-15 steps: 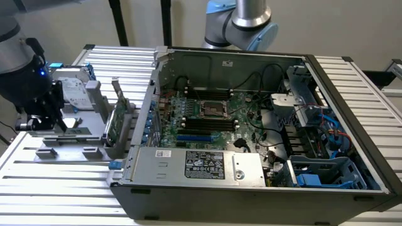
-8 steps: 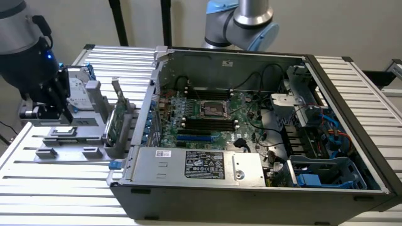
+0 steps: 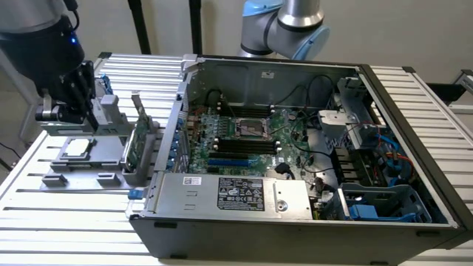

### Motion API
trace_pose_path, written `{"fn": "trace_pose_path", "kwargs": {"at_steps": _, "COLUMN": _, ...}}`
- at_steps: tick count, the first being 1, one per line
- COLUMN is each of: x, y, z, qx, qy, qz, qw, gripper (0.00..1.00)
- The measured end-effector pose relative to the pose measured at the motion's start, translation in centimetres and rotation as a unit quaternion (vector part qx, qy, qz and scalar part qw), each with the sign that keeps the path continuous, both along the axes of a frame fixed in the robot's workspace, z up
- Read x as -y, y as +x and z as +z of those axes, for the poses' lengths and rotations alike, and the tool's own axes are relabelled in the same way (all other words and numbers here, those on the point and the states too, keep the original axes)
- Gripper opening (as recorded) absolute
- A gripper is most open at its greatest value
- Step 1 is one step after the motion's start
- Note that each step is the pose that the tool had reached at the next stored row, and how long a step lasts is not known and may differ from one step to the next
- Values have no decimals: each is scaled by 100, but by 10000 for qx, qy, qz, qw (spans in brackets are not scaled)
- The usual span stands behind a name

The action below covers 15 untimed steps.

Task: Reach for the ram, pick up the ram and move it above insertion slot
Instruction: 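Pick up the ram and move it above insertion slot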

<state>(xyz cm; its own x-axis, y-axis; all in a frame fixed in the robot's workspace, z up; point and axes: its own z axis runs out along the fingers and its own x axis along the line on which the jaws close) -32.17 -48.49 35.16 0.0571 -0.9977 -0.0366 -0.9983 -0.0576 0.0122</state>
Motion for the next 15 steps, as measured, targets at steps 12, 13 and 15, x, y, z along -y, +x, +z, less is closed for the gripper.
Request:
{"fn": "trace_pose_path", "kwargs": {"at_steps": 12, "x": -30, "y": 474, "z": 461, "qx": 0, "qy": 4, "qz": 0, "qw": 10000, "gripper": 13}}
{"fn": "trace_pose_path", "kwargs": {"at_steps": 13, "x": -32, "y": 516, "z": 471, "qx": 0, "qy": 9, "qz": 0, "qw": 10000, "gripper": 13}}
{"fn": "trace_pose_path", "kwargs": {"at_steps": 15, "x": -34, "y": 604, "z": 480, "qx": 0, "qy": 24, "qz": 1, "qw": 10000, "gripper": 13}}
